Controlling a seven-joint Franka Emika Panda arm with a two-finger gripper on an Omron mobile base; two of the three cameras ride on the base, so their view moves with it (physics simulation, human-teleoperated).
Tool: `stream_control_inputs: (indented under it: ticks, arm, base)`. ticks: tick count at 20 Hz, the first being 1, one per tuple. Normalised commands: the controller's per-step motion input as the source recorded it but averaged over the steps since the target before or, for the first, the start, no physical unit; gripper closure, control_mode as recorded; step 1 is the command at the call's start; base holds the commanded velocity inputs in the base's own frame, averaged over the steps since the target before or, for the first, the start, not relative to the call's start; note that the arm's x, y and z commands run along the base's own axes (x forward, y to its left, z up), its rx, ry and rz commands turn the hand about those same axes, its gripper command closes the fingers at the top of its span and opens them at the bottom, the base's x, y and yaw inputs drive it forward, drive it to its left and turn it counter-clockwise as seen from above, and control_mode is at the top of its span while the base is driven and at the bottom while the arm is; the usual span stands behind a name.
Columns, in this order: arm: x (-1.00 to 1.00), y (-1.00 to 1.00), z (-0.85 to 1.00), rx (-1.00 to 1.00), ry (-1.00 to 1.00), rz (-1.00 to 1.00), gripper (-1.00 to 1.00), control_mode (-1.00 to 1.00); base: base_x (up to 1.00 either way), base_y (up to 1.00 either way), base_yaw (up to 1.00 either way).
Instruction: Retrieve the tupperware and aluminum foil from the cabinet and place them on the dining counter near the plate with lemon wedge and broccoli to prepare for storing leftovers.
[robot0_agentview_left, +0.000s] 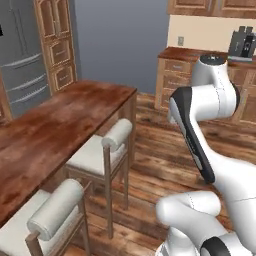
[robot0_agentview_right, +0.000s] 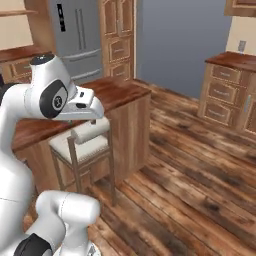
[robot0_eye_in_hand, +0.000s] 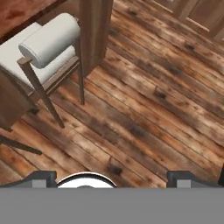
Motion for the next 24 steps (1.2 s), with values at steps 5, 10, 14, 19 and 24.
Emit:
stream_control_inputs:
  ticks: [5, 10, 14, 19, 24]
  arm:
    - [0.00, 0.00, 0.00, 0.00, 0.00, 0.00, -1.00, 1.00]
    - [0.00, 0.00, 0.00, 0.00, 0.00, 0.00, -1.00, 1.00]
    - [0.00, 0.00, 0.00, 0.00, 0.00, 0.00, -1.00, 1.00]
    - [0.00, 0.00, 0.00, 0.00, 0.00, 0.00, -1.00, 1.00]
    - [0.00, 0.00, 0.00, 0.00, 0.00, 0.00, -1.00, 1.00]
  base:
    - [0.00, 0.00, -0.87]
    - [0.01, 0.00, -0.85]
    - [0.29, 0.00, -0.72]
    - [0.59, 0.05, -0.63]
    - [0.92, 0.47, -0.54]
